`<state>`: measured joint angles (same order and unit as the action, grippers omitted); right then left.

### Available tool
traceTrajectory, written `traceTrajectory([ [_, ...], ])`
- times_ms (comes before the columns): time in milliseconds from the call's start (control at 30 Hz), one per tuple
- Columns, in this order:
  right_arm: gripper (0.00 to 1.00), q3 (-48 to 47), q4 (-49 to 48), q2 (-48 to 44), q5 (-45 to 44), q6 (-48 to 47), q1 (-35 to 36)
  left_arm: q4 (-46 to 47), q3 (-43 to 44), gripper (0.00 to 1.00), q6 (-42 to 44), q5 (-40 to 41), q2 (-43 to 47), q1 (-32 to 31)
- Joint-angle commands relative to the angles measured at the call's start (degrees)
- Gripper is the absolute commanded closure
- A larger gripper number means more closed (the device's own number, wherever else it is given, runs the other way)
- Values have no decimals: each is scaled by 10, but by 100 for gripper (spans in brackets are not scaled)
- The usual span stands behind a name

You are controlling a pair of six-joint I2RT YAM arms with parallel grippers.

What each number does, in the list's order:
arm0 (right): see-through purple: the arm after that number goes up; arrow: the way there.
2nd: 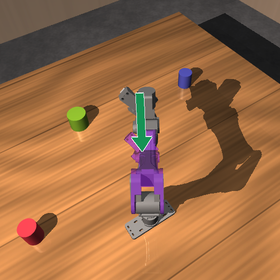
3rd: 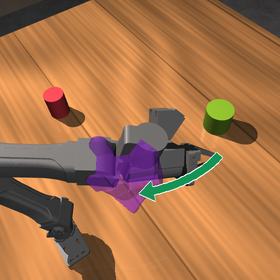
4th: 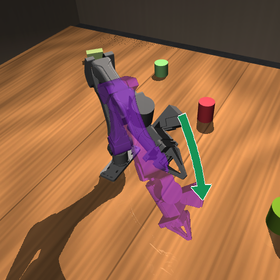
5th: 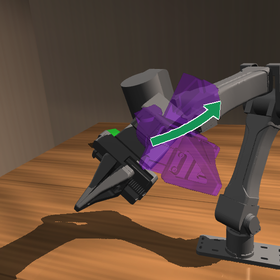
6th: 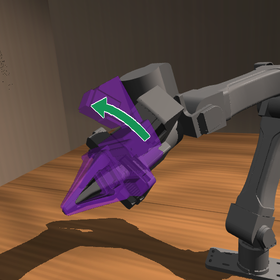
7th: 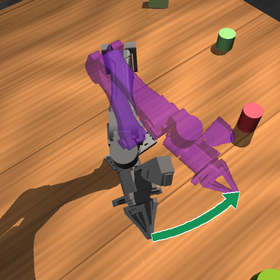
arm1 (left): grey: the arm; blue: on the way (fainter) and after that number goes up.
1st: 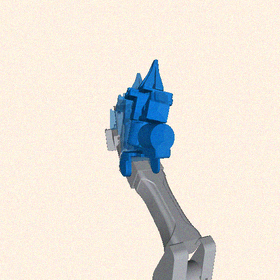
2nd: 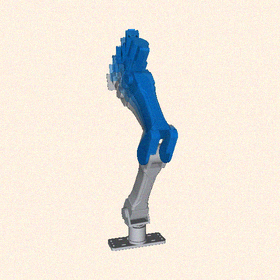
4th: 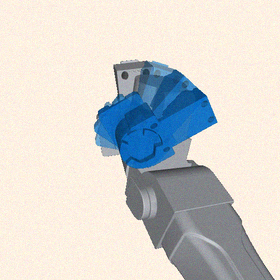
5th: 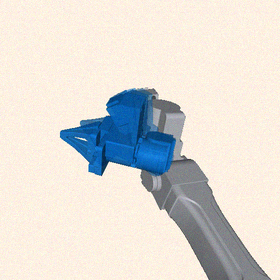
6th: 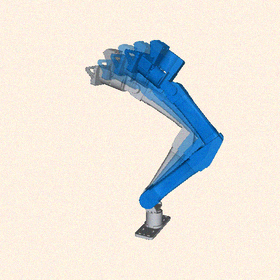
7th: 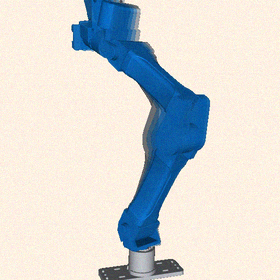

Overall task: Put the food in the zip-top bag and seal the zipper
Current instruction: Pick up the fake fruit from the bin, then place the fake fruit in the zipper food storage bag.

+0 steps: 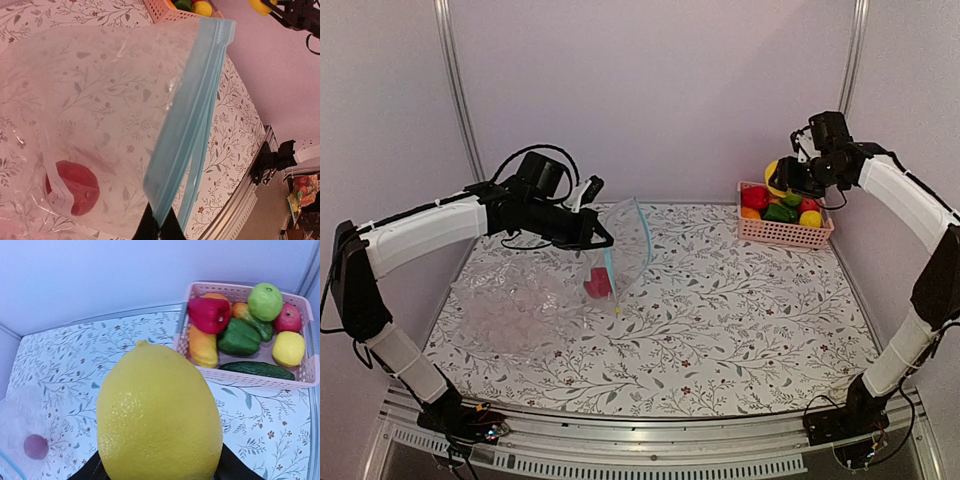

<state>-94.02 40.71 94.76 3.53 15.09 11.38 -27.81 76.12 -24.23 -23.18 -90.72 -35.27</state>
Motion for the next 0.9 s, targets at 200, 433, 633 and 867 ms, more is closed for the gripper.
traceTrajectory([
  [200,41,96,-36,-174,47,12,211,-2,-2,100,0,-4,5,5],
  [433,41,118,-93,-167,63,26,340,-3,-2,100,-2,-5,0,5],
  [633,41,118,-174,-89,112,58,402,-3,-2,100,-1,-5,-3,4],
  [867,41,109,-234,-11,126,102,417,-3,-2,100,0,-6,-1,4],
])
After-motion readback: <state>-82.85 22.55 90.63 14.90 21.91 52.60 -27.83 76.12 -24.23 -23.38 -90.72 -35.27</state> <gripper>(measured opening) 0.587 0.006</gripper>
